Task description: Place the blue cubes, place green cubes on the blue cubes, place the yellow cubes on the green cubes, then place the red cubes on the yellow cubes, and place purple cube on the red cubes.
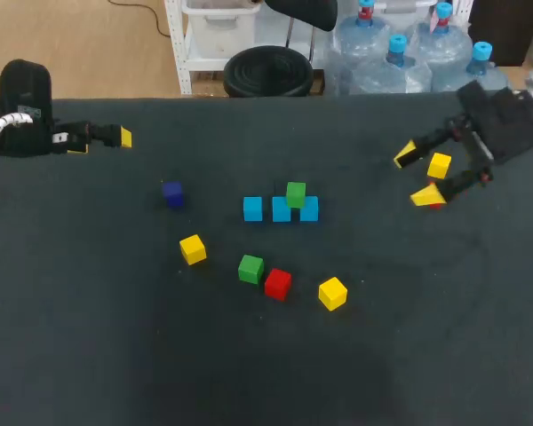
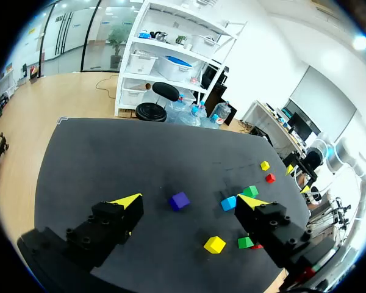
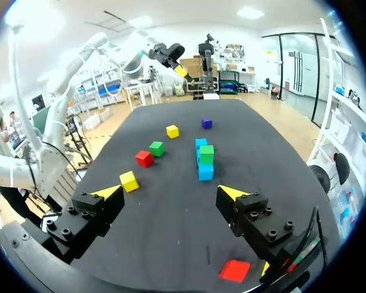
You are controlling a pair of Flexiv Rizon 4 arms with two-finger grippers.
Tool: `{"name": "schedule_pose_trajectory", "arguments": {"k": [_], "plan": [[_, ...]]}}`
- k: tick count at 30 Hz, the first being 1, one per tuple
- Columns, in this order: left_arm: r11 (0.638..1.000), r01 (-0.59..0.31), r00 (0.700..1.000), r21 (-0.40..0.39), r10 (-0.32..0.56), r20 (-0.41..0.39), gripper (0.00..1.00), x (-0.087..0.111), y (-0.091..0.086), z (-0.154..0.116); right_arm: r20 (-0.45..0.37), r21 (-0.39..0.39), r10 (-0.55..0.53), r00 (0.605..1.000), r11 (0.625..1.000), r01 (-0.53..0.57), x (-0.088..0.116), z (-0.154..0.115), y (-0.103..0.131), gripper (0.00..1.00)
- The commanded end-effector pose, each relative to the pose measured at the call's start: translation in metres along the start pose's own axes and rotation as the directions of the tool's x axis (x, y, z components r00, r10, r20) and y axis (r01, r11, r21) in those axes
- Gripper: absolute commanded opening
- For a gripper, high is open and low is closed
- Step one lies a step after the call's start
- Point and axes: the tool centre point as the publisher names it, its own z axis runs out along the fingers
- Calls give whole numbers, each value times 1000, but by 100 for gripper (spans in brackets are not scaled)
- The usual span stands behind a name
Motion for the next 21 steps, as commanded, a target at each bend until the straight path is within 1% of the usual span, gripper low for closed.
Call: {"name": "schedule_pose_trajectory", "arguments": {"k": [1, 6, 10, 12, 21], "plan": [[1000, 2, 1000, -6, -2, -4, 100, -1, -1, 0, 65, -50, -5, 998, 999, 8, 8, -19, -3, 100], [1000, 2, 1000, -6, -2, -4, 100, -1, -1, 0, 73, -65, -39, 997, 997, 43, 7, -30, 3, 100], [1000, 2, 1000, -6, -2, -4, 100, -1, -1, 0, 50, -78, -79, 996, 994, 82, 5, -35, 6, 100], [1000, 2, 1000, -6, -2, -4, 100, -1, -1, 0, 32, -74, -71, 997, 995, 73, 6, -37, 6, 100], [1000, 2, 1000, -6, -2, -4, 100, -1, -1, 0, 32, -74, -71, 997, 995, 73, 6, -37, 6, 100]]}}
